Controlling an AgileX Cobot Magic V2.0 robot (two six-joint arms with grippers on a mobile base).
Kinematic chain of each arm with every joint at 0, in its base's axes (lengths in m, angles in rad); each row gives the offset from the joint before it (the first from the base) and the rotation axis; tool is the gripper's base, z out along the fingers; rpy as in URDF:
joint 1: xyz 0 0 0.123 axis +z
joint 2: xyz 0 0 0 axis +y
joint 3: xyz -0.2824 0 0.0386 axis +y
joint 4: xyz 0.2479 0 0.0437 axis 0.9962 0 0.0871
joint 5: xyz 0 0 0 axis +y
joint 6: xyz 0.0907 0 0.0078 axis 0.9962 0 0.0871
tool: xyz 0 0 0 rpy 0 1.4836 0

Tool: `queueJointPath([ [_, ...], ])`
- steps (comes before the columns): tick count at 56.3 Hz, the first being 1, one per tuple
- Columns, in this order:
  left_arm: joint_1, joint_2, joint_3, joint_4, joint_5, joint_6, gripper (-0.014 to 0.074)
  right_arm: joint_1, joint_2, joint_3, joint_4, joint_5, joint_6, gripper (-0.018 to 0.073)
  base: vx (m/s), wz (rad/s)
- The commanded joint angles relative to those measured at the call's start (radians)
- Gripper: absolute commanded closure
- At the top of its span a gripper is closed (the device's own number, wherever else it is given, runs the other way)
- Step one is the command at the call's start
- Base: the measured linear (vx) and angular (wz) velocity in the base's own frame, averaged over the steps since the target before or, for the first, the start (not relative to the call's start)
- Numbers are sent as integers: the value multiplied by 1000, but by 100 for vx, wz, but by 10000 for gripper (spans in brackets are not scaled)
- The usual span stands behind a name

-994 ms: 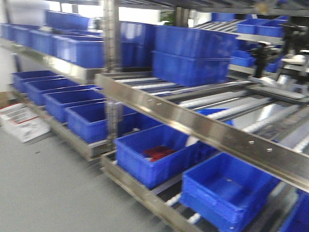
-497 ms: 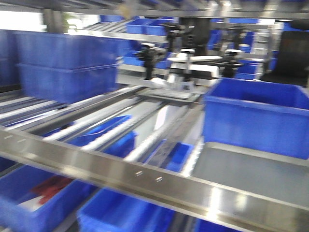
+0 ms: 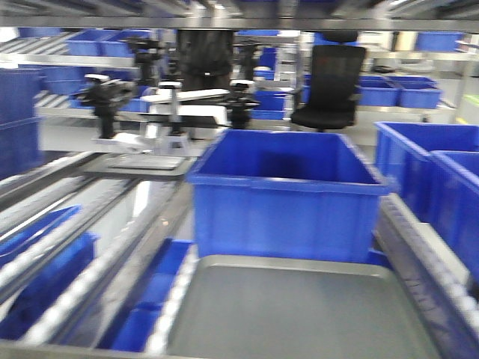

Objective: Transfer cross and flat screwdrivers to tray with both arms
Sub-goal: 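Hold both screwdrivers while stopping in front of the grey tray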

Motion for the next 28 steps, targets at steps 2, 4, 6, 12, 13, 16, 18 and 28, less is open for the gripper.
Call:
queueJointPath([
  [2,-4,12,-30,-1,-95,1,599,-2,10,-28,16,-89,-3,567,20,-48],
  [4,-4,12,-30,-1,-95,1,599,-2,10,-28,16,-89,-3,567,19,-47],
  [6,-4,12,-30,-1,-95,1,599,-2,10,-28,16,-89,-3,567,18,-45],
  [12,-4,12,-30,-1,-95,1,599,-2,10,-28,16,-89,-3,567,14,-36],
  [13,-4,12,-30,-1,-95,1,599,-2,10,-28,16,-89,-3,567,13,-31],
  [16,-4,12,-30,-1,-95,1,599,-2,10,-28,16,-89,-3,567,10,-21],
  [18,-4,12,-30,-1,-95,1,599,-2,10,-28,16,-89,-3,567,7,-13],
  [28,-4,12,-30,-1,-95,1,599,-2,10,-28,16,-89,-3,567,3,-5],
])
